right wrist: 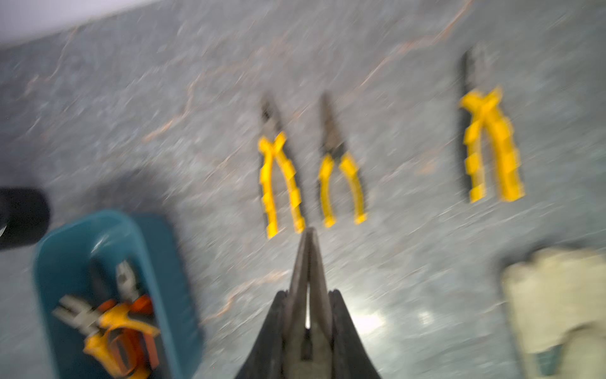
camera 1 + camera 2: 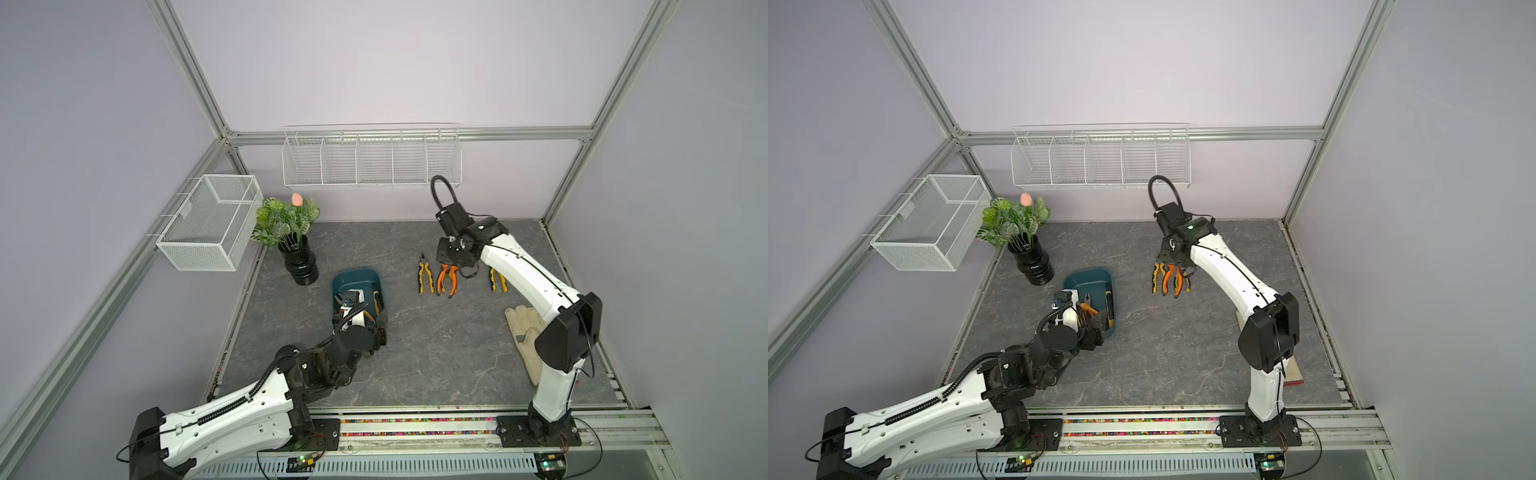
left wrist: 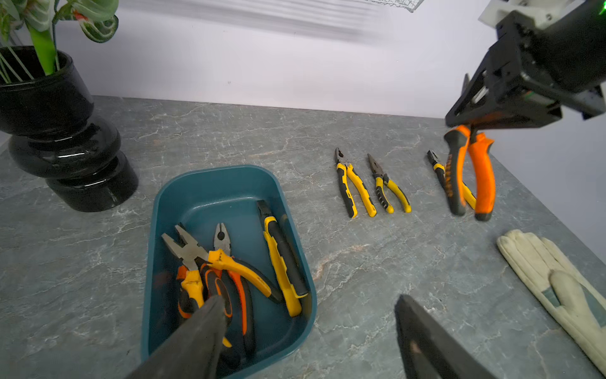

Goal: Take the pliers out of the storage box
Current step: Pick up the pliers from the storage box, then place the pliers at the center of the board.

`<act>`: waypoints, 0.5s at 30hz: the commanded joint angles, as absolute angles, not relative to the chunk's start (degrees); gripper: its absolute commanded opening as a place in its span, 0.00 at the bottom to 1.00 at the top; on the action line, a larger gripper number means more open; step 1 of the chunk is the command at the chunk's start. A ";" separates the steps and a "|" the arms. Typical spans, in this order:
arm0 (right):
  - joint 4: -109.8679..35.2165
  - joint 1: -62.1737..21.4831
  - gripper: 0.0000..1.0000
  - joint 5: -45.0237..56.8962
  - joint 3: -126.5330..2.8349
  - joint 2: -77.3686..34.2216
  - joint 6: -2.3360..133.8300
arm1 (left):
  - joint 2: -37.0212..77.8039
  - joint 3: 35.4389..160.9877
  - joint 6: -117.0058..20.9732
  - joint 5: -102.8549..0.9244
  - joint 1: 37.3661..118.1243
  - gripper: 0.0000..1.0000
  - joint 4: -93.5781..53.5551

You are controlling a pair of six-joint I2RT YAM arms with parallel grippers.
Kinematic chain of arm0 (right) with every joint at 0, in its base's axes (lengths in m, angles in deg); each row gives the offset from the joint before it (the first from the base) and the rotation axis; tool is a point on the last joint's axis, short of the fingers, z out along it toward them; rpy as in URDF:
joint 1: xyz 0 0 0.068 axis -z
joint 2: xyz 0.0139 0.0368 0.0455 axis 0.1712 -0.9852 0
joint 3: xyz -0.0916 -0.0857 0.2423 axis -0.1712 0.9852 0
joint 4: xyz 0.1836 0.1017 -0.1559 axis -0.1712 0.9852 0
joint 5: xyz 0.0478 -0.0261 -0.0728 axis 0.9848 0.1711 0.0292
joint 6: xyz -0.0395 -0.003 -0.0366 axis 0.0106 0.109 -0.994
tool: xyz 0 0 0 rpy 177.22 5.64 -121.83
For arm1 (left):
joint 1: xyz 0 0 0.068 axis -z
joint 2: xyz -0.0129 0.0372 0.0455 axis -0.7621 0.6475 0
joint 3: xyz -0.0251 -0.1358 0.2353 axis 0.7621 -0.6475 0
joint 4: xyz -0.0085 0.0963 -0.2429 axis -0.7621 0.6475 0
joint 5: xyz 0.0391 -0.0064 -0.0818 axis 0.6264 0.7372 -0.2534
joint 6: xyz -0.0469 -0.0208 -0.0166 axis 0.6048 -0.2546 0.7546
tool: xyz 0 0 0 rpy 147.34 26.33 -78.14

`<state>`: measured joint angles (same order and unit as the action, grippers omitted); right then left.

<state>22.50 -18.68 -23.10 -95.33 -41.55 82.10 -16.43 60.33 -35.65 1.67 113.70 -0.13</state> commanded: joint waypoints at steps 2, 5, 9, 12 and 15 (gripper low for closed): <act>22.36 -12.49 0.09 -16.94 -97.36 -44.83 63.91 | -16.51 58.95 -33.85 -0.62 113.79 0.82 2.21; 24.66 -8.07 0.09 -11.97 -101.88 -50.76 61.61 | -14.95 59.13 -34.33 -0.95 113.81 0.82 1.05; 26.07 -6.12 0.07 -12.85 -106.70 -57.37 58.97 | -12.68 59.39 -34.47 0.01 113.81 0.82 -0.09; 25.17 -5.63 0.07 -11.51 -108.22 -61.46 59.53 | -11.30 59.47 -34.48 0.11 113.81 0.82 -0.77; 24.43 -5.53 0.06 -9.26 -110.05 -65.06 60.09 | -10.06 59.73 -34.16 2.50 113.81 0.82 -0.89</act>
